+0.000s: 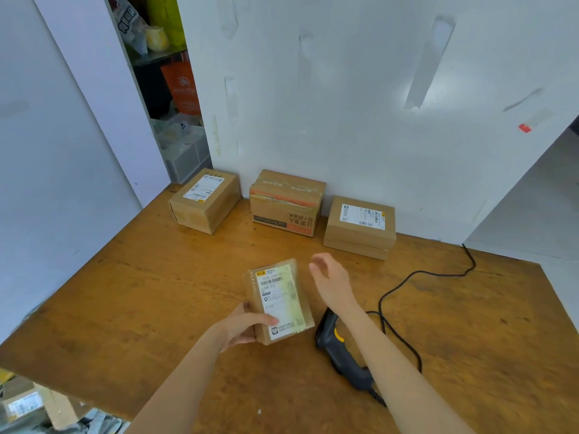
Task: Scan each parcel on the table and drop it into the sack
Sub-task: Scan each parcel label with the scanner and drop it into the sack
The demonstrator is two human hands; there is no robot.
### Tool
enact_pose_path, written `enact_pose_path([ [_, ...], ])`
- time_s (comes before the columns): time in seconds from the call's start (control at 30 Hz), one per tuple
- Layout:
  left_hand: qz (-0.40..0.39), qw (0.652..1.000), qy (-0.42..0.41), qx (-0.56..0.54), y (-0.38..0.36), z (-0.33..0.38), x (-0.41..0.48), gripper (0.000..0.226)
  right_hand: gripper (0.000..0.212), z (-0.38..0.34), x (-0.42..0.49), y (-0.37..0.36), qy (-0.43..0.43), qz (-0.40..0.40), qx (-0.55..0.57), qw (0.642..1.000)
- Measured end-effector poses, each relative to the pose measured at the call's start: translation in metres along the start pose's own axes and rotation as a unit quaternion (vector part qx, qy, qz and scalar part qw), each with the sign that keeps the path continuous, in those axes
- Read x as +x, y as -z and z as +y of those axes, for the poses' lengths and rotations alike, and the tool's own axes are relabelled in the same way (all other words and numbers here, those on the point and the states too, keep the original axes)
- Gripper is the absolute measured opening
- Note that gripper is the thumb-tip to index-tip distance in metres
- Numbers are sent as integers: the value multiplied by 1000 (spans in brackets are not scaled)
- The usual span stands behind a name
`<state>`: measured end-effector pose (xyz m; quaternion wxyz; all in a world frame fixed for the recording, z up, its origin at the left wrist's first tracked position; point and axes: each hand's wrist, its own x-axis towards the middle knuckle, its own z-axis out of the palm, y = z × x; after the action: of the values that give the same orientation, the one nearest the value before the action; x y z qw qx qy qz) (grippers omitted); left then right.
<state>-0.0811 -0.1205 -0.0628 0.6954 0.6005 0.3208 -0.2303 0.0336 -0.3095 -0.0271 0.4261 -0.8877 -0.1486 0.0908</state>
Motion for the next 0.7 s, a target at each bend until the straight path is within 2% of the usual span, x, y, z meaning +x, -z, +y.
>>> enact_pose_path([
  [0.07,8,999,-10,-30,4,0,3,95,32,33,-17,6,-82,40,-28,995],
  [0.2,14,999,-21,-47,7,5,9,89,46,80,-65,-3,-163,-28,-118,979],
  [0.33,14,999,-22,-43,5,9,12,98,68,94,-98,-15,-144,-98,-182,968],
  [0.47,13,998,-31,-48,2,13,11,113,64,98,-107,-22,-119,-85,-241,959],
  [0.57,21,998,-34,-51,3,14,10,116,62,93,-105,-24,-127,-66,-200,969],
  [0.63,38,997,-40,-52,6,14,11,118,54,80,-103,-20,-147,-41,-83,985],
  [0.7,56,996,-48,-58,10,15,12,120,33,55,-103,-11,-152,-1,82,985],
])
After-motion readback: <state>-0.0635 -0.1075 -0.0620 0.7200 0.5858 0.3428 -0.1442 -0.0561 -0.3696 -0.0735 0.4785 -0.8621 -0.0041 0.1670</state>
